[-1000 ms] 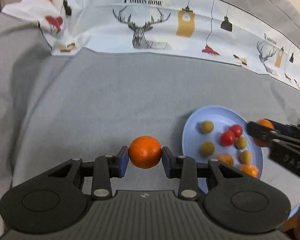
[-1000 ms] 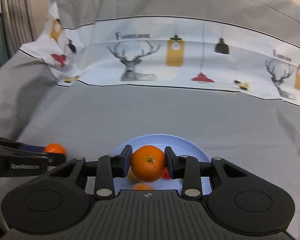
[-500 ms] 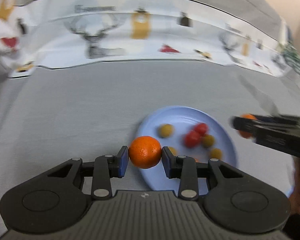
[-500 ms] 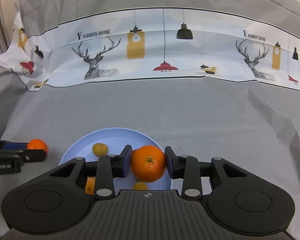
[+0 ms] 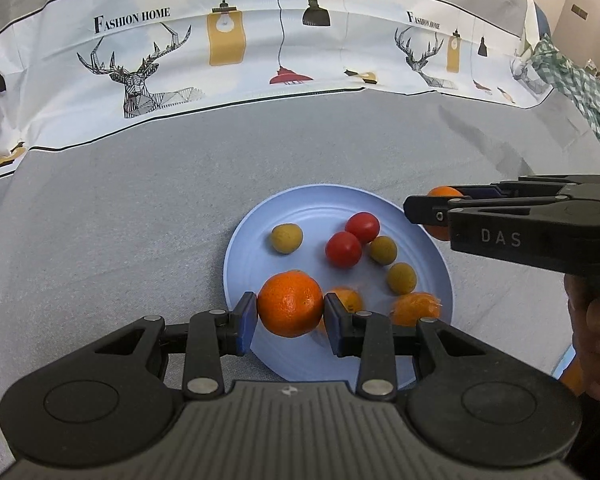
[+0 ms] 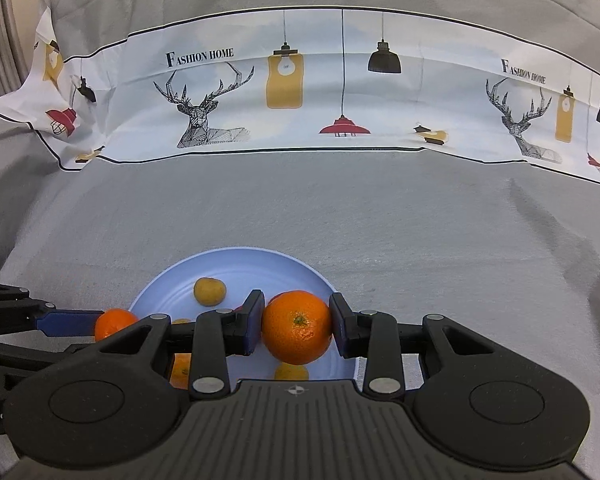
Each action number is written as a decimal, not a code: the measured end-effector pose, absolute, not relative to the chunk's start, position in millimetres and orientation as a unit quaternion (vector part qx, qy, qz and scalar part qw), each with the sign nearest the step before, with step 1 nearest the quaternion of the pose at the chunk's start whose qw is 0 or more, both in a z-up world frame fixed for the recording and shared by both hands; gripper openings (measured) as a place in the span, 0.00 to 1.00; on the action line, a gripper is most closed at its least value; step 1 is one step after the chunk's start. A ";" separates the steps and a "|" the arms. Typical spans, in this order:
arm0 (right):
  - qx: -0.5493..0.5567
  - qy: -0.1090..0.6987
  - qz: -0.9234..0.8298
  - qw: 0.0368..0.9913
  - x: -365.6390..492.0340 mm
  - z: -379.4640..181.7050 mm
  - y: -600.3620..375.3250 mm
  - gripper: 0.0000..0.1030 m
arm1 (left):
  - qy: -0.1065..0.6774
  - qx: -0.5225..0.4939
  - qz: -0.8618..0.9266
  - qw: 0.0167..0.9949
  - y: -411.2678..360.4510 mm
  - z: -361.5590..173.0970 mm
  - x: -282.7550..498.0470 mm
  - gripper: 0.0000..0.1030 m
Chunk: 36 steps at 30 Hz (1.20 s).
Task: Organize fruits
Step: 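Carry both oranges over the blue plate, then lower the oranges onto the plate and open both grippers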
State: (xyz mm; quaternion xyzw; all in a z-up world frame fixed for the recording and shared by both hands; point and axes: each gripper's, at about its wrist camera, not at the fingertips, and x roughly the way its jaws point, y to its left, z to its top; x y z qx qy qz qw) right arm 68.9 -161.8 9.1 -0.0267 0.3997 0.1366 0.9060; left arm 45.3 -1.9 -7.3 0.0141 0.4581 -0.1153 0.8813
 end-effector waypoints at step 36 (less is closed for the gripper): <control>-0.049 0.414 0.148 0.897 70.9 5.5 -145.9 0.38 | 0.469 0.011 -0.125 0.874 -8.9 -11.9 48.4 0.41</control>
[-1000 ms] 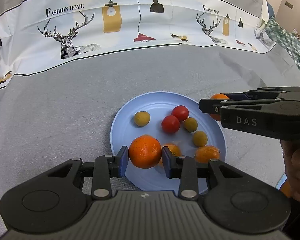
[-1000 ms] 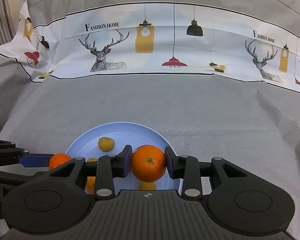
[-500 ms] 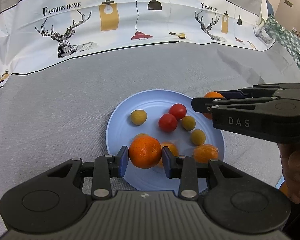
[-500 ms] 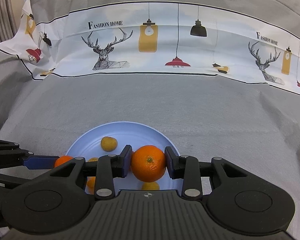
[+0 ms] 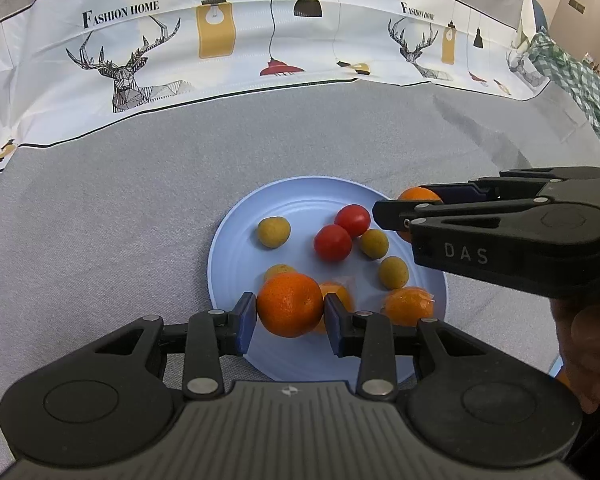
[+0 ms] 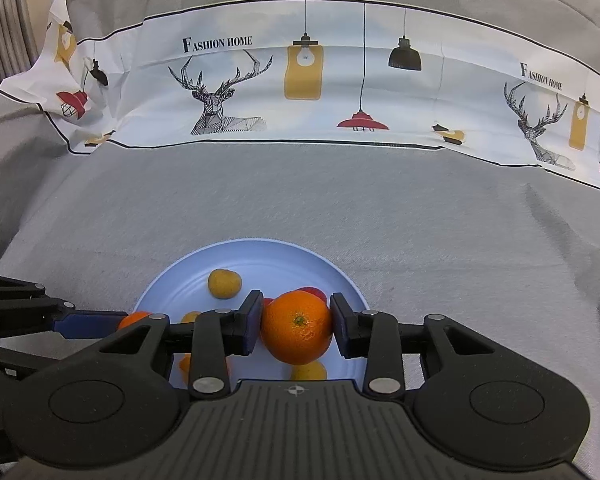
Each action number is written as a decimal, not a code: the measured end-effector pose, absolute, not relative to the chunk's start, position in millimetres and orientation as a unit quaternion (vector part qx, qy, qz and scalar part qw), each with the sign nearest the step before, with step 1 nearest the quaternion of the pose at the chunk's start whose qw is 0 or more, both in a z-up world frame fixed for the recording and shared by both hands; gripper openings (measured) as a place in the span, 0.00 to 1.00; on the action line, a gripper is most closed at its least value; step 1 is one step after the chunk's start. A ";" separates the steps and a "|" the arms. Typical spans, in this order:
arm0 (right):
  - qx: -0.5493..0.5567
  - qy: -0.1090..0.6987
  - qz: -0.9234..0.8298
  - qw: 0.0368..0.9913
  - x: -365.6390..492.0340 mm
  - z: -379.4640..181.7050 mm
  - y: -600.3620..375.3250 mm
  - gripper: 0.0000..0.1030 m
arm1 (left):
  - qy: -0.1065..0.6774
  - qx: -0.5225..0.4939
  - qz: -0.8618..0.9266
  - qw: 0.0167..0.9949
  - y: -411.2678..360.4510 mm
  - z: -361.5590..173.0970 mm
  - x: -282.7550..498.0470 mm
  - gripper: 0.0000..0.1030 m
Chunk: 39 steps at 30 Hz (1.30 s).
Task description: Organize fruits
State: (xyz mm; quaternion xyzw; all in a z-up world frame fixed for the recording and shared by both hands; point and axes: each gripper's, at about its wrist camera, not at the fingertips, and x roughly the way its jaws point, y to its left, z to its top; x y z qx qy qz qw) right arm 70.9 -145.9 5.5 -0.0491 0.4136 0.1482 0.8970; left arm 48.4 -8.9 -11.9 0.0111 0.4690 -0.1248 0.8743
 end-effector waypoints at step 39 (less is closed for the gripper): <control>-0.047 0.341 0.081 0.935 -44.0 51.9 -218.9 0.99 | 0.321 -0.028 -0.049 0.945 -15.9 71.2 -68.3 0.96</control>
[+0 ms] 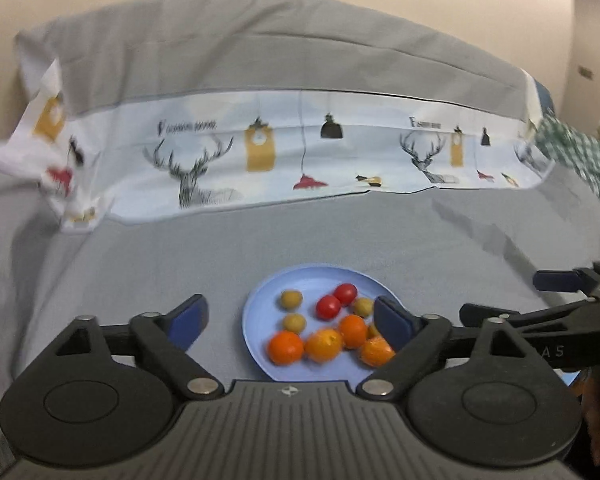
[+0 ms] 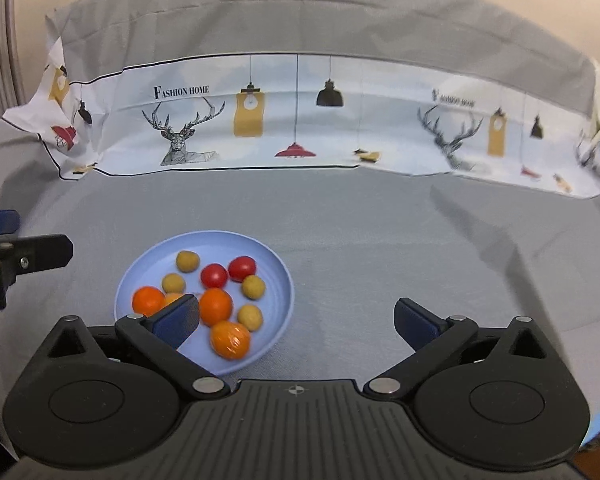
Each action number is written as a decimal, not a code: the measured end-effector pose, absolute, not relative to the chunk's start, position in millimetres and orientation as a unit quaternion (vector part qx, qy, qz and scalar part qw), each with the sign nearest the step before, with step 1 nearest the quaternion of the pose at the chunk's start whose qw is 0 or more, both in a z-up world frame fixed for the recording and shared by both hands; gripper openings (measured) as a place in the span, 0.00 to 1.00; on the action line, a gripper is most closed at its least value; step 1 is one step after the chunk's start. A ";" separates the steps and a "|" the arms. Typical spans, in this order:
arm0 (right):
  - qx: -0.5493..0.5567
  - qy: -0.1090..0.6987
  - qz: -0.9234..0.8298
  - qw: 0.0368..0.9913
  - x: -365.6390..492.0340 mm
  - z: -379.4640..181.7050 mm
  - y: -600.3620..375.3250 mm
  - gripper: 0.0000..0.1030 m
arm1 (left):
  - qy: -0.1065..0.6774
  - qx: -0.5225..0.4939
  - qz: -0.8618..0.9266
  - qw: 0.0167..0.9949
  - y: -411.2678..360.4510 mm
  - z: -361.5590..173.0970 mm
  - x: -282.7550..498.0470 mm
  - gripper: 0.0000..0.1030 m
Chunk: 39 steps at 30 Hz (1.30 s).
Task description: Organize fruits
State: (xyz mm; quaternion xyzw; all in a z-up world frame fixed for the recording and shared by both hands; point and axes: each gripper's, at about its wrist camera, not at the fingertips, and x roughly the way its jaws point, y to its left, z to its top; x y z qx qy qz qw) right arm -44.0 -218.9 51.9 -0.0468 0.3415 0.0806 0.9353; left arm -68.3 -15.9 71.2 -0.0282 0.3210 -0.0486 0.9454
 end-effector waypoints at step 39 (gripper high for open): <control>-0.040 0.393 0.076 0.915 -21.6 25.5 -198.6 0.99 | 0.426 -0.032 0.000 0.904 -12.8 24.2 -41.6 1.00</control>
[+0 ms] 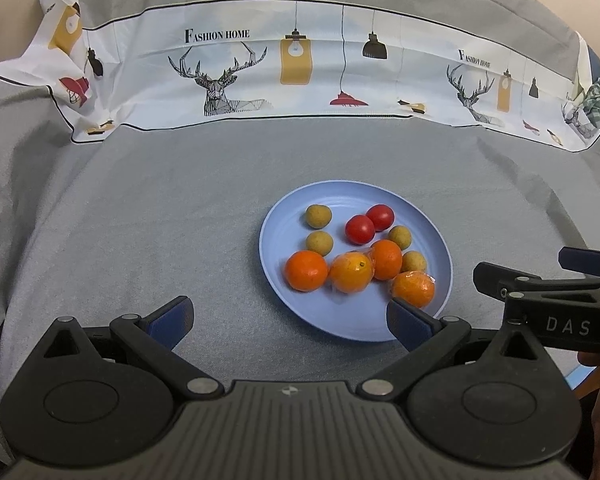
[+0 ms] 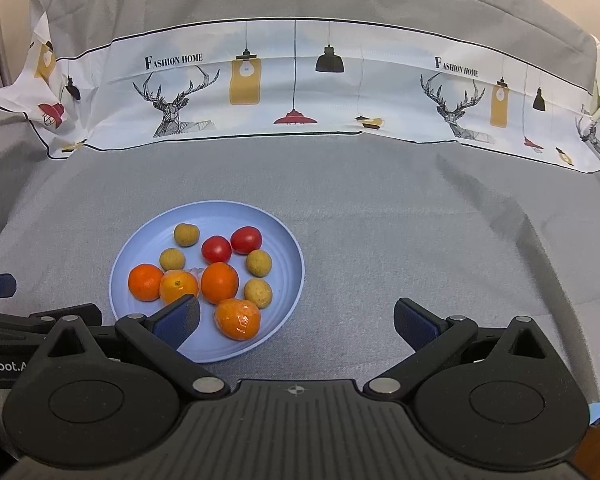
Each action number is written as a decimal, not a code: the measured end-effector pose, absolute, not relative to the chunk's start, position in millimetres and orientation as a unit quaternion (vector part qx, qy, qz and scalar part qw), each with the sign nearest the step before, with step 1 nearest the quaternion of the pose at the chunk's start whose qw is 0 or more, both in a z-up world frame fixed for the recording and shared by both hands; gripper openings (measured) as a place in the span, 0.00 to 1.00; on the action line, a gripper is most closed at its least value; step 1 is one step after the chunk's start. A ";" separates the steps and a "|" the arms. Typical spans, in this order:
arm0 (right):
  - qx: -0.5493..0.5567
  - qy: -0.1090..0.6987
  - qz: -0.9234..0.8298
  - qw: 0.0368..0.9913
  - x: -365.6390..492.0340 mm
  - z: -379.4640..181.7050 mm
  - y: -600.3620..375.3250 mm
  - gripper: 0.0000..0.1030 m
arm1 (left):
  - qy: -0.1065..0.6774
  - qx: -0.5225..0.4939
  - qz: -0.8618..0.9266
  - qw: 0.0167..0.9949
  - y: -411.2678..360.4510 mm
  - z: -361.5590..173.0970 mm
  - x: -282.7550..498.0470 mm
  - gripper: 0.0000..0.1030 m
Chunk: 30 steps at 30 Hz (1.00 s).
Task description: Organize fruits
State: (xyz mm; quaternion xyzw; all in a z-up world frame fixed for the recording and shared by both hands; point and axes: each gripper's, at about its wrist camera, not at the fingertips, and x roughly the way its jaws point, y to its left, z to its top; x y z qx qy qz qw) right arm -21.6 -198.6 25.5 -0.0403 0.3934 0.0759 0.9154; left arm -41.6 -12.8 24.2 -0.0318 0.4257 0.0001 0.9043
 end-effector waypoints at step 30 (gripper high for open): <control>-0.045 0.389 0.072 0.918 -22.9 26.7 -198.3 0.99 | 0.424 -0.027 0.001 0.905 -14.4 24.3 -41.5 1.00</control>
